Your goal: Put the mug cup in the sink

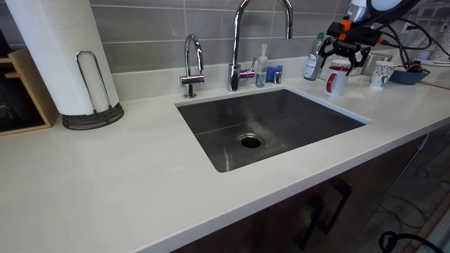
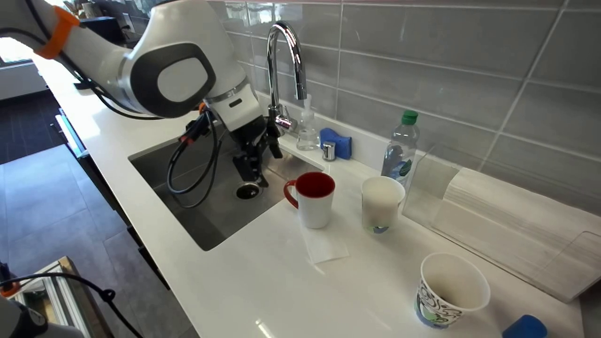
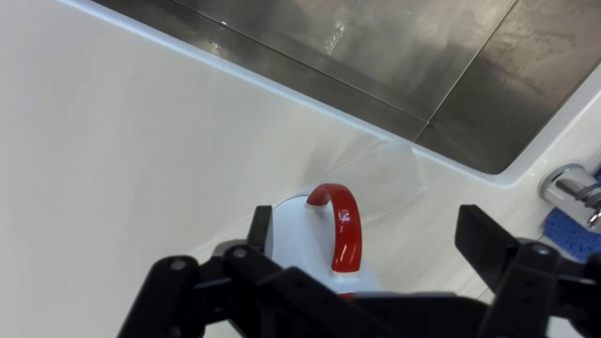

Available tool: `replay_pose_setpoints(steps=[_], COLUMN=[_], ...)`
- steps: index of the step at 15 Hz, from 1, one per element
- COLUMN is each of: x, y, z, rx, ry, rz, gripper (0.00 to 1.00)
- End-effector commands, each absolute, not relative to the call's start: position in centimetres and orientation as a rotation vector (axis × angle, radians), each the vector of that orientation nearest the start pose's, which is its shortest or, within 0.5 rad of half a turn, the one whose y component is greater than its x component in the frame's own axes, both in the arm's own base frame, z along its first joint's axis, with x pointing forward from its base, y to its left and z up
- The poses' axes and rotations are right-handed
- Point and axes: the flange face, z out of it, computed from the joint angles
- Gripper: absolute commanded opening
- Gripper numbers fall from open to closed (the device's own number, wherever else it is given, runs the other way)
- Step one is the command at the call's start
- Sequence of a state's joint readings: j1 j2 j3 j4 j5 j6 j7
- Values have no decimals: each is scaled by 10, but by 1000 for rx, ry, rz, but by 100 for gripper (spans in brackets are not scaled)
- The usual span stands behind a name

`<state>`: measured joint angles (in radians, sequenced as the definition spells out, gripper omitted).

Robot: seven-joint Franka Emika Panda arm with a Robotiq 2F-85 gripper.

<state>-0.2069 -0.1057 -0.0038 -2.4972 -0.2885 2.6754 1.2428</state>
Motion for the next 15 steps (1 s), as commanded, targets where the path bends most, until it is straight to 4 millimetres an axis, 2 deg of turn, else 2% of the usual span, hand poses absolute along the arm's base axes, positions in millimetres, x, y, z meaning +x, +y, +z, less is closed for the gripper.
replay_pose_setpoints(steps=[1, 4, 8, 9, 15], x=[476, 475, 476, 478, 484], y=[-97, -106, -105, -103, -101], z=[351, 350, 350, 347, 337], rx=[-2515, -2464, -2457, -2459, -2448], ry=[1823, 1894, 1914, 1937, 2037], rz=[-533, -567, -582, -529, -519], gripper=[100, 100, 100, 100, 100])
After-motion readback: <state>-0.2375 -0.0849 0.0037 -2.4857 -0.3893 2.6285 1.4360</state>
